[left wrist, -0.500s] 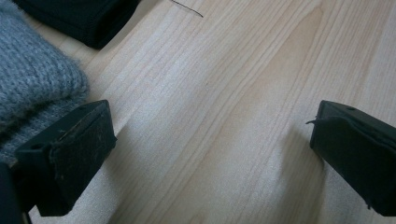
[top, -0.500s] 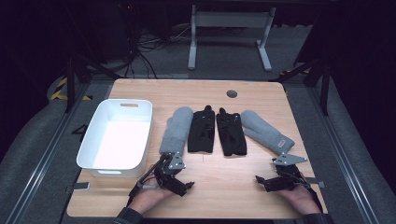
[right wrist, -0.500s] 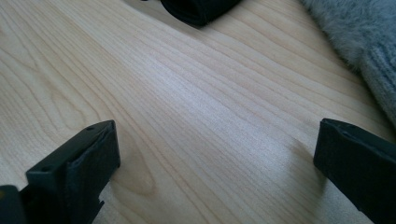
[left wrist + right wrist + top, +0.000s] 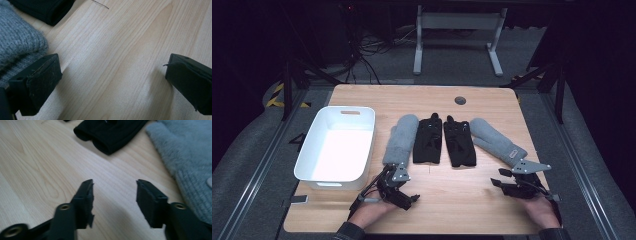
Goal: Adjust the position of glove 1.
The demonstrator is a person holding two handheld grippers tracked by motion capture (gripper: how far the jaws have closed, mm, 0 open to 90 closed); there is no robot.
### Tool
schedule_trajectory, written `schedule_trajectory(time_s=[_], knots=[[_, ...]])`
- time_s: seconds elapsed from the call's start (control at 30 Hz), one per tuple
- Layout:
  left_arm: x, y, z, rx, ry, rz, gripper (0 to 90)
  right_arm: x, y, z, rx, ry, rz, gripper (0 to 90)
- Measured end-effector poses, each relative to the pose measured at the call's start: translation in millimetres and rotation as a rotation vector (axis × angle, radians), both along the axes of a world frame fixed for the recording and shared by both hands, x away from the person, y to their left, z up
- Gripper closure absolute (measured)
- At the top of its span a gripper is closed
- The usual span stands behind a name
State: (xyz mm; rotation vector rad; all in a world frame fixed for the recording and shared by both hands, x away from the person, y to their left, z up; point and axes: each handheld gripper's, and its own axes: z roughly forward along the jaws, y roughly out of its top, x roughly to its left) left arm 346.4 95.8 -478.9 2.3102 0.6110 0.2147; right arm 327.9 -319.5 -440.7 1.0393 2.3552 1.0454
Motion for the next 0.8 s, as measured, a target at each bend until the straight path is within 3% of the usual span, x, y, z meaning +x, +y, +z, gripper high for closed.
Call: schedule_trajectory(time_s=[0.1, 0.23, 0.37, 0.8], knots=[[0.2, 0.3, 0.0, 0.000, 0.000, -0.003, 0.7, 8.1, -1.3, 5.2, -0.007, 0.007, -0.021, 74.4], [0.7, 0.1, -0.1, 0.001, 0.000, -0.007, 0.5, 17.2, -5.3, 11.0, 0.002, 0.014, -0.041, 89.4], [0.5, 0.1, -0.1, 0.002, 0.000, -0.006, 0.4, 29.7, -13.9, 14.0, 0.024, 0.010, -0.065, 89.9], [0.7, 0.5, 0.0, 0.002, -0.002, -0.008, 0.5, 63.3, -35.2, 22.8, 0.001, -0.031, -0.168, 90.0]])
